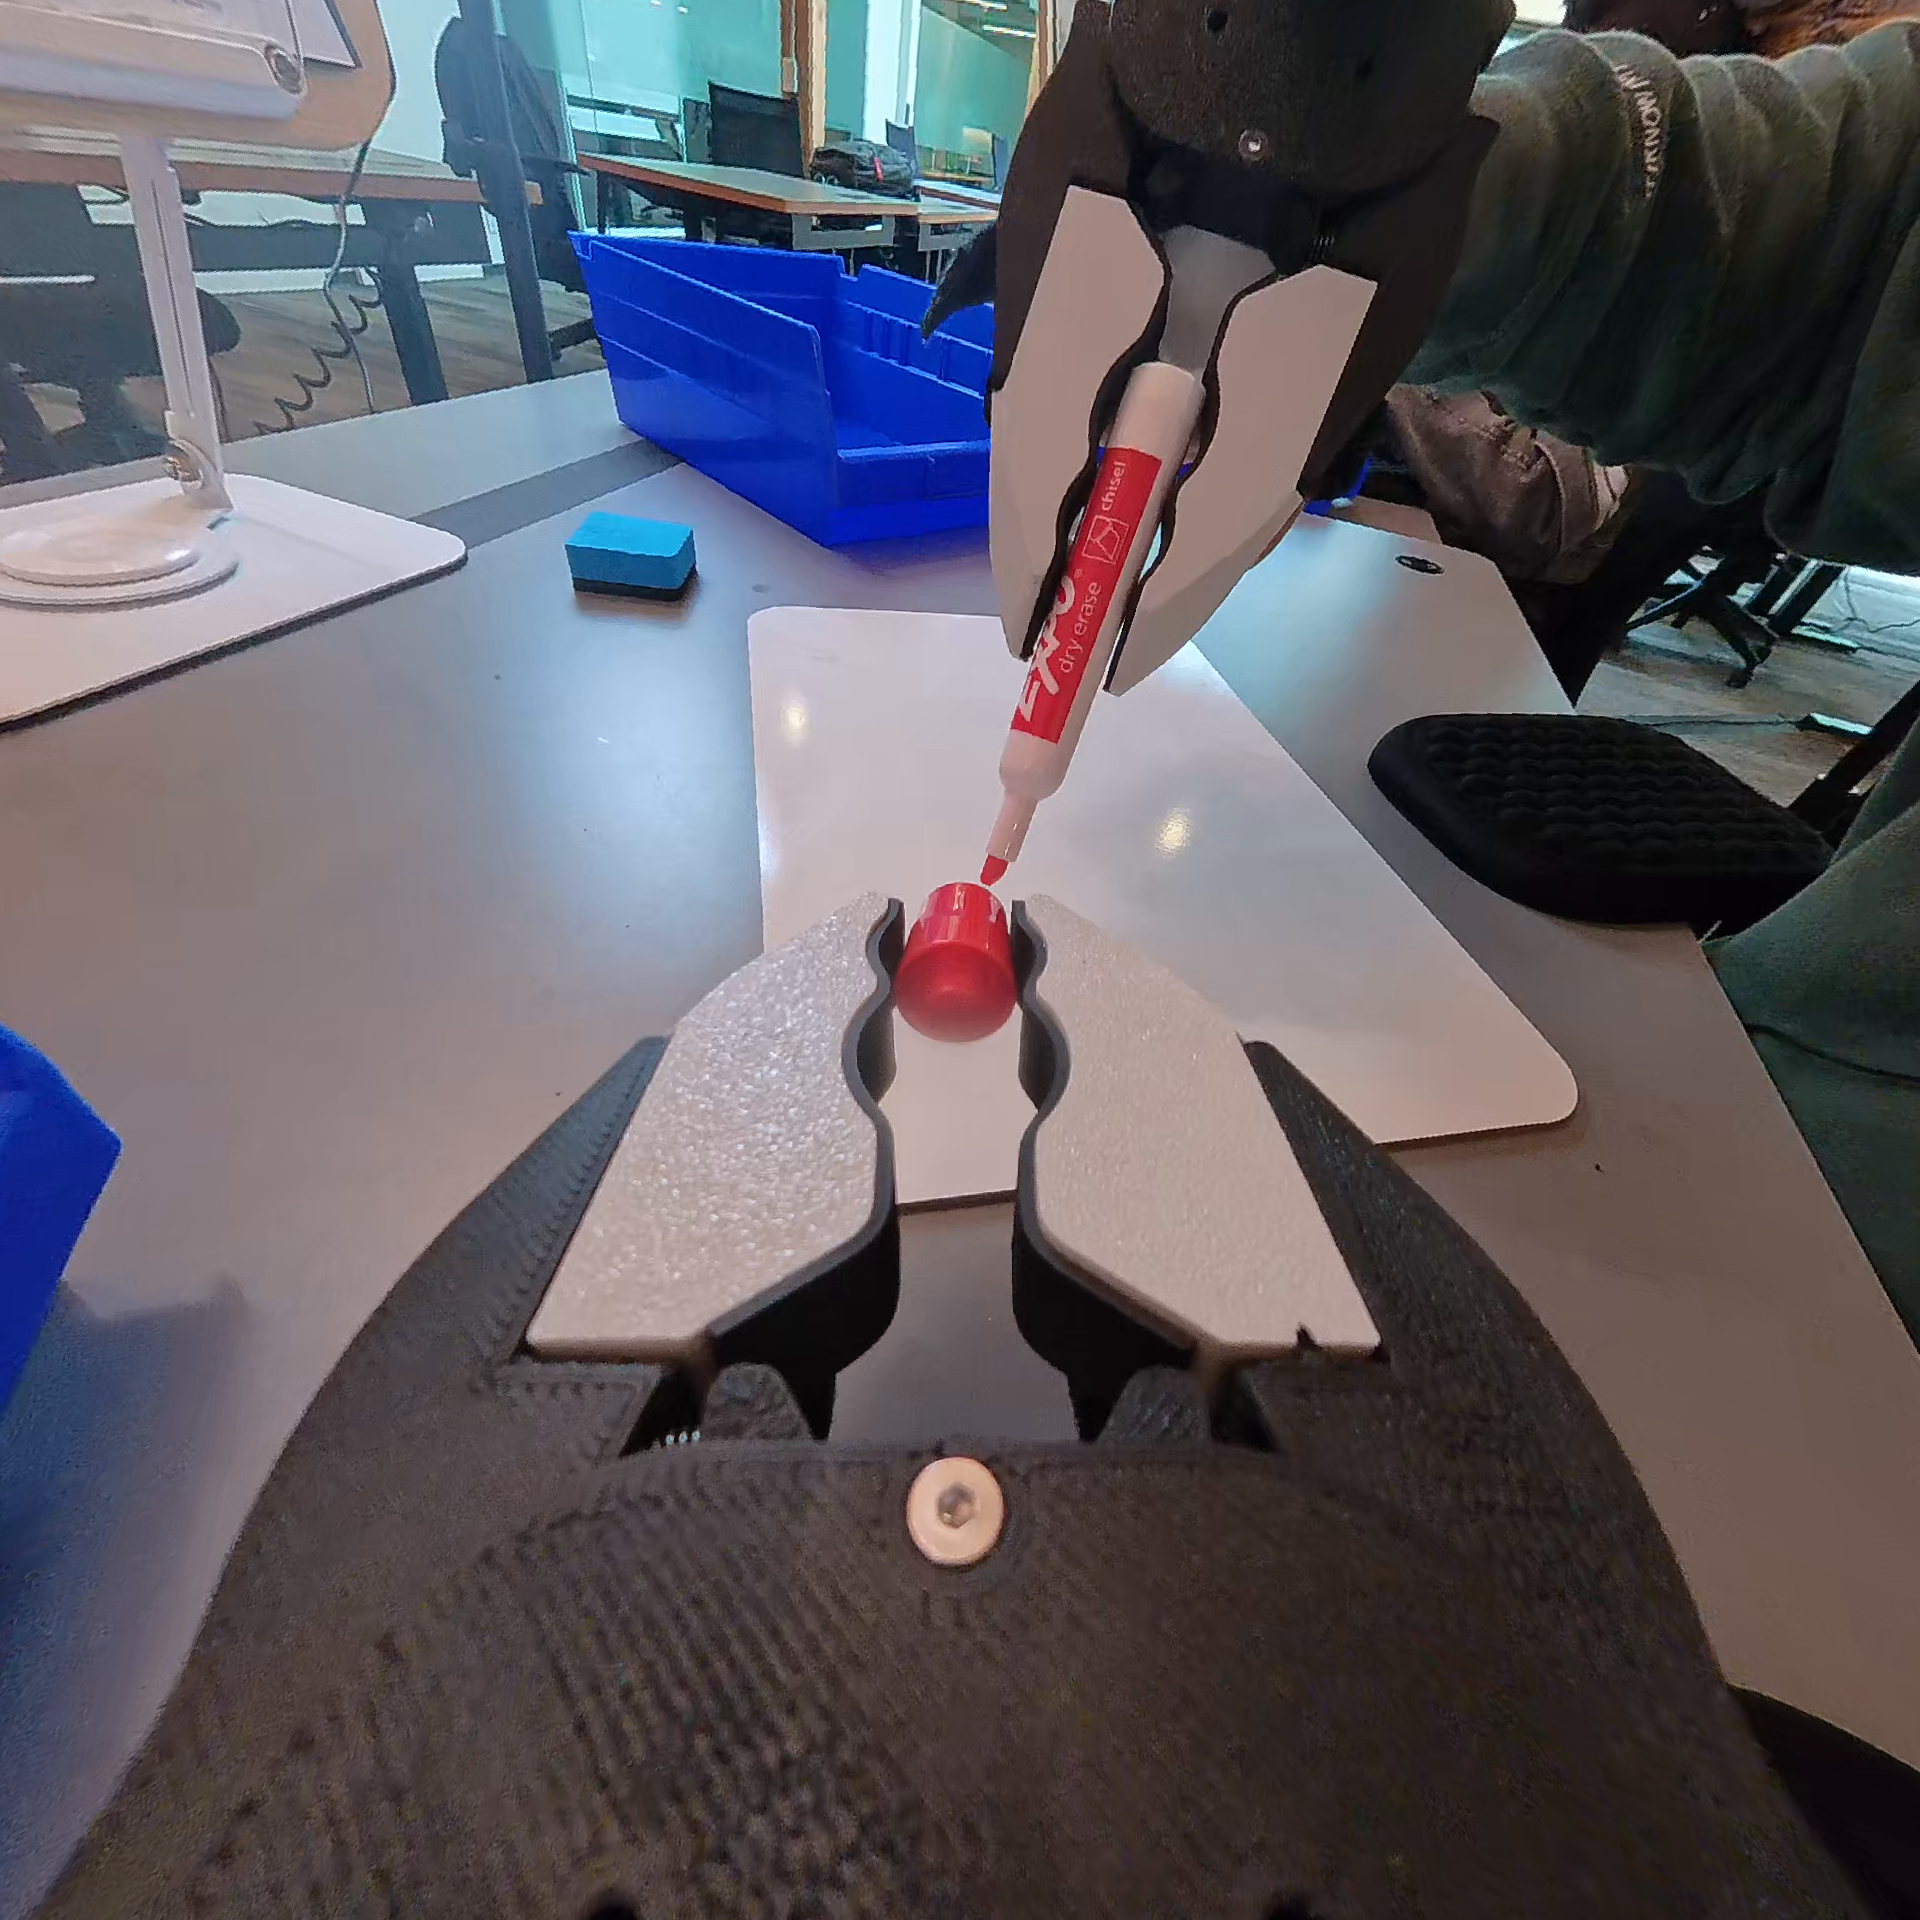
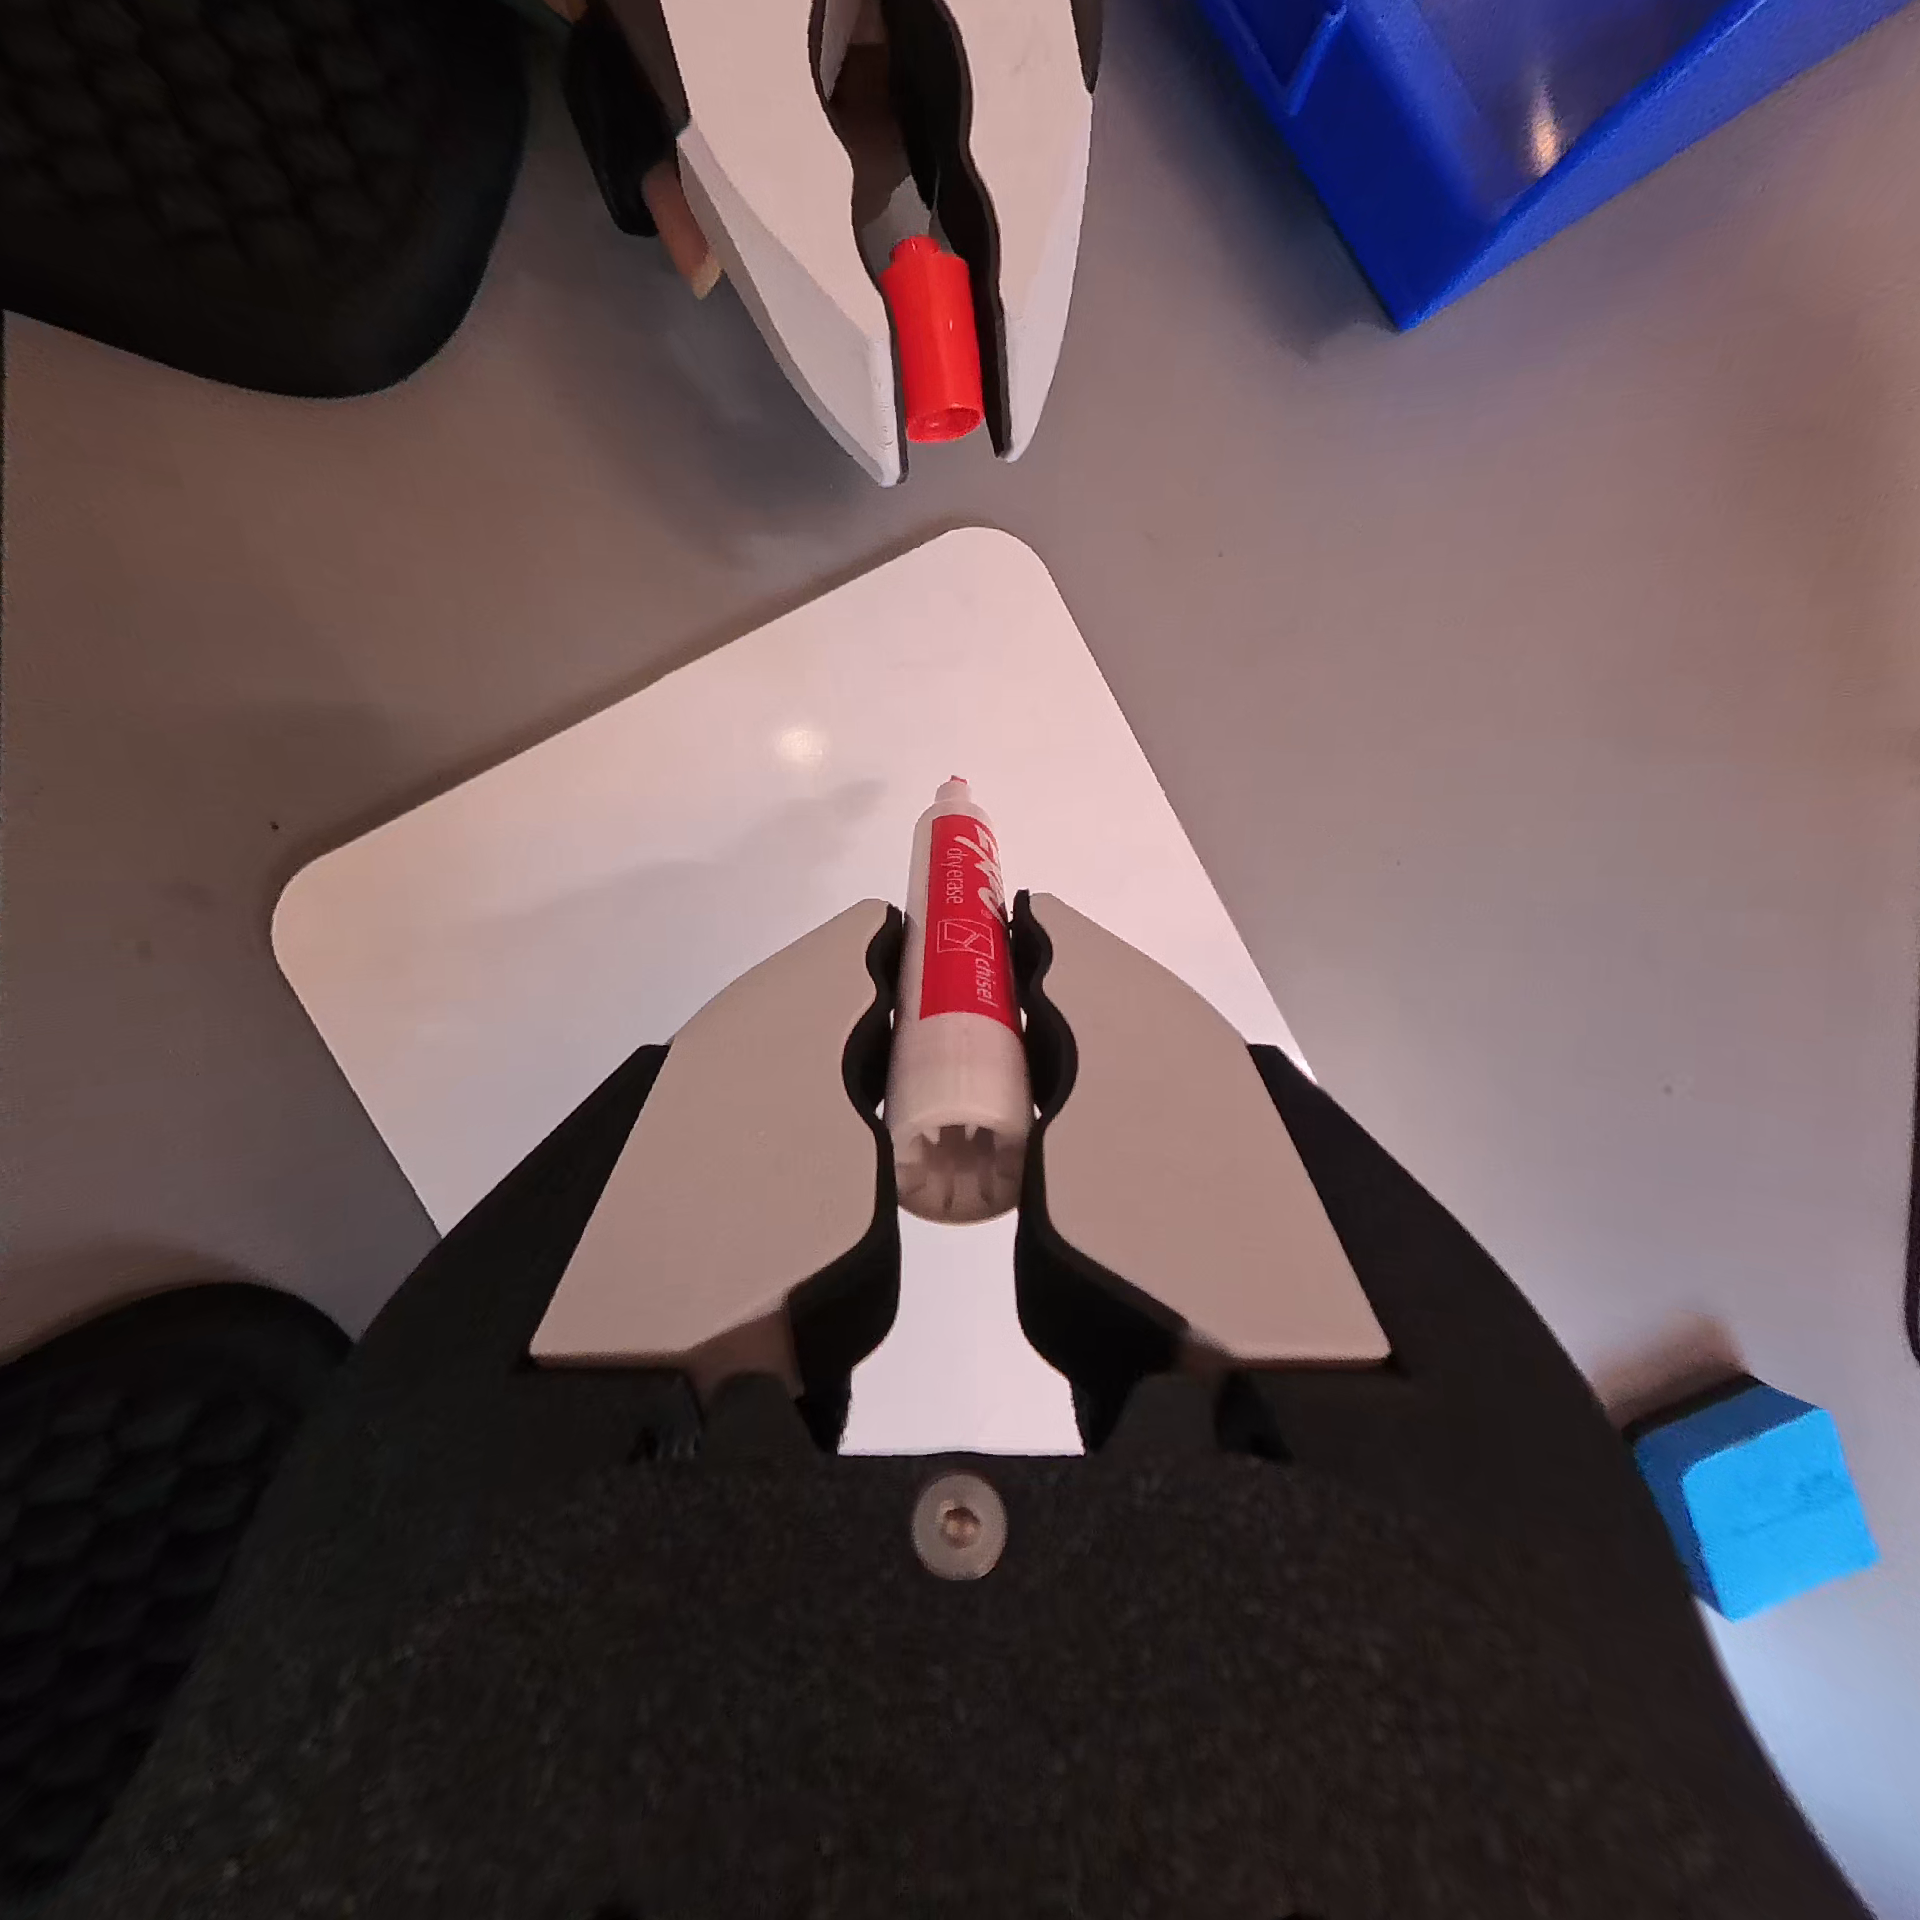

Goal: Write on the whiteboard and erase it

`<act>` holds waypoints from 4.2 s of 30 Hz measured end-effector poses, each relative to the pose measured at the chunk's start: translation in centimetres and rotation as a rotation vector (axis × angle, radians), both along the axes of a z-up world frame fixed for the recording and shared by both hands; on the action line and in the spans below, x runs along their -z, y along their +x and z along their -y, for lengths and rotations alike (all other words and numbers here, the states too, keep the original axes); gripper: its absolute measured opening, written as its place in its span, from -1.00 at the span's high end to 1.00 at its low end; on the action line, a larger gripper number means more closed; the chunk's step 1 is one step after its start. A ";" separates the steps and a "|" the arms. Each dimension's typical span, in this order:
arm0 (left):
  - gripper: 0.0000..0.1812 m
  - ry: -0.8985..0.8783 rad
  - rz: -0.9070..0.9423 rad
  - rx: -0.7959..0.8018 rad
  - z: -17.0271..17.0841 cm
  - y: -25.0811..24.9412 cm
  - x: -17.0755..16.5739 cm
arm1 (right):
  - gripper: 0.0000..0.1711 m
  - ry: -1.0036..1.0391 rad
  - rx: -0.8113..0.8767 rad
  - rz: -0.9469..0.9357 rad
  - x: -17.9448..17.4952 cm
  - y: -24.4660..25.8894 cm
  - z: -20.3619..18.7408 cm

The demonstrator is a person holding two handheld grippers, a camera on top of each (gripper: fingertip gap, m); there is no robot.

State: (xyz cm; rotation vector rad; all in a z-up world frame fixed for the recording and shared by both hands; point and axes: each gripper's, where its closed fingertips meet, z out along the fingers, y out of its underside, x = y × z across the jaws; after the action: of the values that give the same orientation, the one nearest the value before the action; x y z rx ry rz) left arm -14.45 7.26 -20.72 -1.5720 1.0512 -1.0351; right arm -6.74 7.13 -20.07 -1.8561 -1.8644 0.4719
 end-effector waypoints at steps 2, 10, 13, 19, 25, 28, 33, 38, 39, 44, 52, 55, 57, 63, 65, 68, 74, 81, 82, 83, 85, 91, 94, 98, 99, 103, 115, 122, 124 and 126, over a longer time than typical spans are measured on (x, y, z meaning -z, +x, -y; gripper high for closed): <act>0.79 0.001 0.002 -0.001 0.0 0.0 0.0 | 0.76 0.002 -0.002 0.007 0.0 -0.1 -0.1; 0.79 0.023 -0.008 -0.033 -0.6 -0.4 -0.1 | 0.76 0.008 0.019 0.047 0.1 0.6 -0.5; 0.79 0.018 -0.007 -0.039 -0.7 -0.5 -0.1 | 0.76 0.001 0.028 0.050 0.2 0.9 -0.4; 0.79 0.009 -0.036 -0.062 -1.0 -0.6 0.3 | 0.77 -0.019 0.026 0.077 0.9 1.0 0.1; 0.79 0.003 -0.059 -0.075 -1.1 -0.7 0.7 | 0.77 -0.010 0.014 0.108 1.9 0.1 0.1; 0.79 0.000 -0.074 -0.080 -1.2 -0.7 0.9 | 0.77 -0.009 0.010 0.127 2.4 -0.2 0.0; 0.79 -0.013 -0.084 -0.077 -1.1 -0.6 1.1 | 0.77 -0.009 0.013 0.146 2.8 -0.4 -0.3; 0.79 -0.013 -0.089 -0.075 -1.1 -0.6 1.1 | 0.77 0.000 0.022 0.163 3.2 -0.1 -0.9; 0.79 -0.015 -0.088 -0.074 -1.1 -0.6 1.1 | 0.77 -0.003 0.022 0.161 3.2 -0.2 -1.0; 0.79 -0.019 -0.093 -0.073 -1.1 -0.6 1.3 | 0.77 -0.003 0.002 0.157 3.3 -0.7 -0.9; 0.79 -0.025 -0.100 -0.066 -1.0 -0.5 1.4 | 0.77 -0.023 -0.061 0.149 3.3 -2.3 0.7; 0.79 -0.027 -0.101 -0.064 -0.9 -0.5 1.4 | 0.77 -0.039 -0.086 0.155 3.3 -2.4 1.8; 0.79 -0.029 -0.102 -0.062 -0.9 -0.5 1.5 | 0.77 -0.048 -0.100 0.163 3.2 -2.2 2.7; 0.79 -0.037 -0.103 -0.062 -1.0 -0.5 1.6 | 0.77 -0.074 -0.083 0.209 3.1 0.5 4.9; 0.79 -0.040 -0.102 -0.062 -1.0 -0.5 1.6 | 0.77 -0.070 -0.055 0.231 3.1 2.0 4.9; 0.79 -0.043 -0.101 -0.064 -1.0 -0.5 1.7 | 0.77 -0.060 0.001 0.252 3.0 4.1 4.3; 0.79 -0.044 -0.101 -0.066 -1.0 -0.5 1.7 | 0.77 -0.015 0.091 0.247 3.1 5.9 0.7; 0.79 -0.045 -0.104 -0.062 -1.0 -0.5 1.7 | 0.77 0.013 0.055 0.209 3.2 2.9 -1.7; 0.79 -0.045 -0.104 -0.061 -1.0 -0.5 1.7 | 0.77 0.015 0.043 0.202 3.2 2.3 -1.8; 0.79 -0.046 -0.105 -0.059 -0.9 -0.4 1.7 | 0.77 0.015 0.030 0.194 3.2 1.6 -1.9; 0.79 -0.046 -0.105 -0.056 -0.9 -0.4 1.8 | 0.77 0.013 0.003 0.174 3.2 0.2 -1.7; 0.79 -0.049 -0.104 -0.054 -0.9 -0.5 1.7 | 0.77 0.006 -0.020 0.100 2.1 -1.0 -1.2; 0.79 -0.053 -0.103 -0.053 -0.9 -0.4 1.8 | 0.77 0.021 0.048 0.089 1.1 1.5 -2.2; 0.79 -0.053 -0.098 -0.053 -1.0 -0.4 1.7 | 0.77 0.018 0.106 0.091 1.4 4.2 -2.4; 0.79 -0.053 -0.095 -0.055 -1.0 -0.5 1.7 | 0.77 0.020 0.115 0.092 1.5 4.6 -2.3; 0.79 -0.055 -0.090 -0.059 -1.1 -0.6 1.6 | 0.77 0.023 0.137 0.083 1.6 5.7 -2.5; 0.79 -0.052 -0.093 -0.057 -1.1 -0.5 1.6 | 0.77 0.022 0.091 0.024 1.5 3.5 -2.0; 0.79 -0.049 -0.100 -0.051 -1.0 -0.5 1.7 | 0.77 0.014 0.008 0.037 2.8 0.2 -1.3; 0.79 -0.048 -0.102 -0.049 -0.9 -0.5 1.7 | 0.76 0.011 -0.001 0.047 3.1 -0.2 -1.3; 0.79 -0.048 -0.104 -0.046 -0.9 -0.4 1.8 | 0.77 0.006 -0.007 0.052 3.2 -0.4 -1.3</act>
State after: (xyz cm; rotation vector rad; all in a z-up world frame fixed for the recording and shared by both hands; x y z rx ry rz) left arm -14.89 8.17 -22.49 -1.6966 1.0620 -0.9620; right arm -7.16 8.45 -23.30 -1.8755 -1.9042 0.4230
